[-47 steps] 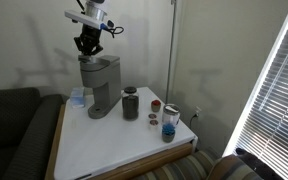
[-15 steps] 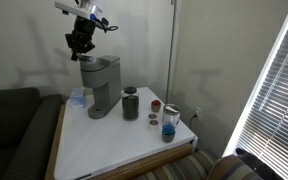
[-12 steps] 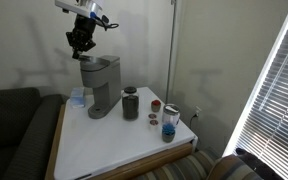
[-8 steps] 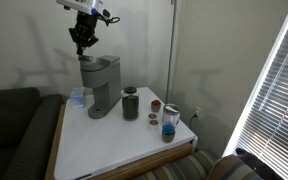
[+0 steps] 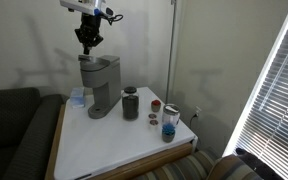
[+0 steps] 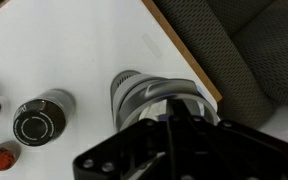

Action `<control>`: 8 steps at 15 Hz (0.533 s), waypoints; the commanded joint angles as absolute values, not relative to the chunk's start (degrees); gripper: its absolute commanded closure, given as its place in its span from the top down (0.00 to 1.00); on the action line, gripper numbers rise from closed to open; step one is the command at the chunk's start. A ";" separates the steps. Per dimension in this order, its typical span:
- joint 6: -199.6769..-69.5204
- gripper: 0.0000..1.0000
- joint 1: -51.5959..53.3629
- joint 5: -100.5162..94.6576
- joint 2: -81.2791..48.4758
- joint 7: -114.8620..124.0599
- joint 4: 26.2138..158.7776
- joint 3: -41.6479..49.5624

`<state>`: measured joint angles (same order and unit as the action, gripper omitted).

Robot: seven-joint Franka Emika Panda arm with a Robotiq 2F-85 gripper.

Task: Close the coffee maker

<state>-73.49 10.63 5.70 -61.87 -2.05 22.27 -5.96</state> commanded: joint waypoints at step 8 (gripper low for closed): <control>-70.39 0.00 10.62 5.51 -60.35 2.33 26.03 -5.58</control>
